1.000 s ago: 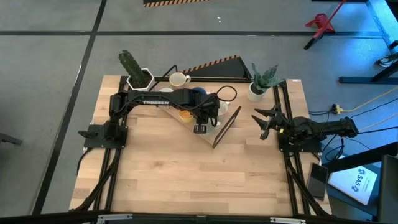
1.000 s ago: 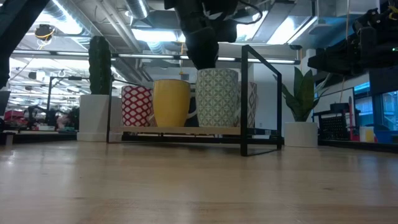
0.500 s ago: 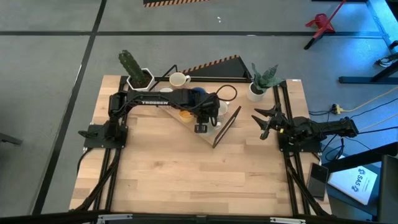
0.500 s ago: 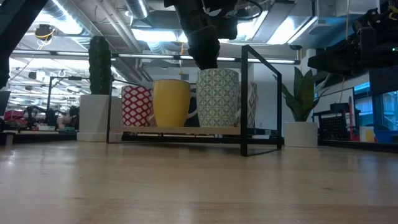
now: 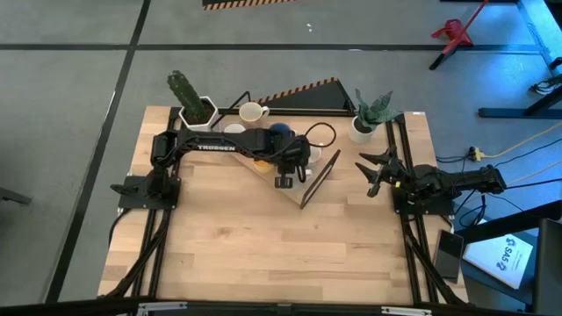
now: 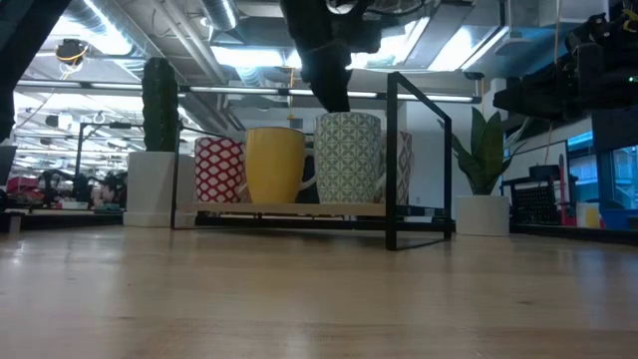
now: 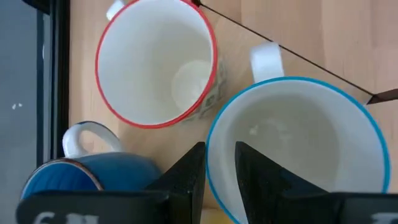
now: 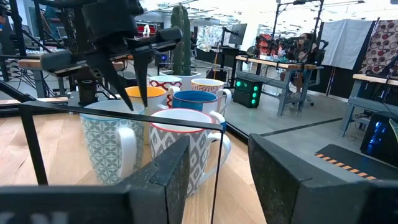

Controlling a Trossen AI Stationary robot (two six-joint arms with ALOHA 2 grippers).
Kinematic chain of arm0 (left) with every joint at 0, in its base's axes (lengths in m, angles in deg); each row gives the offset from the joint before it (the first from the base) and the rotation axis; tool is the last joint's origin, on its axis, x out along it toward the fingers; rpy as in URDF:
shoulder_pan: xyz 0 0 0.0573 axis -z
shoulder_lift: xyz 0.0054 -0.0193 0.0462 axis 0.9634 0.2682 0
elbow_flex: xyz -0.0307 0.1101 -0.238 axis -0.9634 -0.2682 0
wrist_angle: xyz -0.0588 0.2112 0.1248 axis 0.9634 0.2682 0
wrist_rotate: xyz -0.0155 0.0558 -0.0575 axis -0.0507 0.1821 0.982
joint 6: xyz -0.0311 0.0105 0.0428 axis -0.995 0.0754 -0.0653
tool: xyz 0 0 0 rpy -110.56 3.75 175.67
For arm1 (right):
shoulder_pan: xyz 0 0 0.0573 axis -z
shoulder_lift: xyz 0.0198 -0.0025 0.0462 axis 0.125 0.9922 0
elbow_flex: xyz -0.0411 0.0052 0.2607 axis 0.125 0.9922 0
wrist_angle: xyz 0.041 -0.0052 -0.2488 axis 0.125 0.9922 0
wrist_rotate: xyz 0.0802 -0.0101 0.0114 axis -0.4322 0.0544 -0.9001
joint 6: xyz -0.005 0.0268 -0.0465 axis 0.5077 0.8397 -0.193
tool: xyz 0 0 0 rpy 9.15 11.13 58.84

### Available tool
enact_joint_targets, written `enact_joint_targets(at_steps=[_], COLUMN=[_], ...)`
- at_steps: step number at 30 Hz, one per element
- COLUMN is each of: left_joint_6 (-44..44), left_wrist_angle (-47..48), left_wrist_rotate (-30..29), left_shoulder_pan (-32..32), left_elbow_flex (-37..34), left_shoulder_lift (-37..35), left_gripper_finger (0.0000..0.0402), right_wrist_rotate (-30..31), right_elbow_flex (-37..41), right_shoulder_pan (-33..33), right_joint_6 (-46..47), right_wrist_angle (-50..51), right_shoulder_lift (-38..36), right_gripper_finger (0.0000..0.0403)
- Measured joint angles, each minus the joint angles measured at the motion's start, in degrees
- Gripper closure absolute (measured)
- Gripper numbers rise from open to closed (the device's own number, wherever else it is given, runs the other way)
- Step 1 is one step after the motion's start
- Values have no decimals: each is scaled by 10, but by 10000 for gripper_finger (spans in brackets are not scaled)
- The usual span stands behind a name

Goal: Place coffee mugs
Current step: Put the green patterned mug on the shelf, then return to Home Position

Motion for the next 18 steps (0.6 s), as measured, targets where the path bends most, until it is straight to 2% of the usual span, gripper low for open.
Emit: enact_joint_targets(at_steps=[4,10,18], left_joint_6=[0,-8,-18], left_wrist_angle=[0,4,-2], left_wrist_rotate=[40,59,34], left_shoulder_pan=[-1,0,-8], left_elbow_flex=[0,9,64], left_shoulder_lift=[-2,-10,-12], left_gripper_finger=[321,321,321], right_wrist_rotate=[0,0,0], right_elbow_flex=[0,0,0], right_shoulder_pan=[0,0,0], right_joint_6=[0,0,0], right_wrist_angle=[0,0,0], right_shoulder_lift=[0,0,0], right_gripper_finger=[253,253,253])
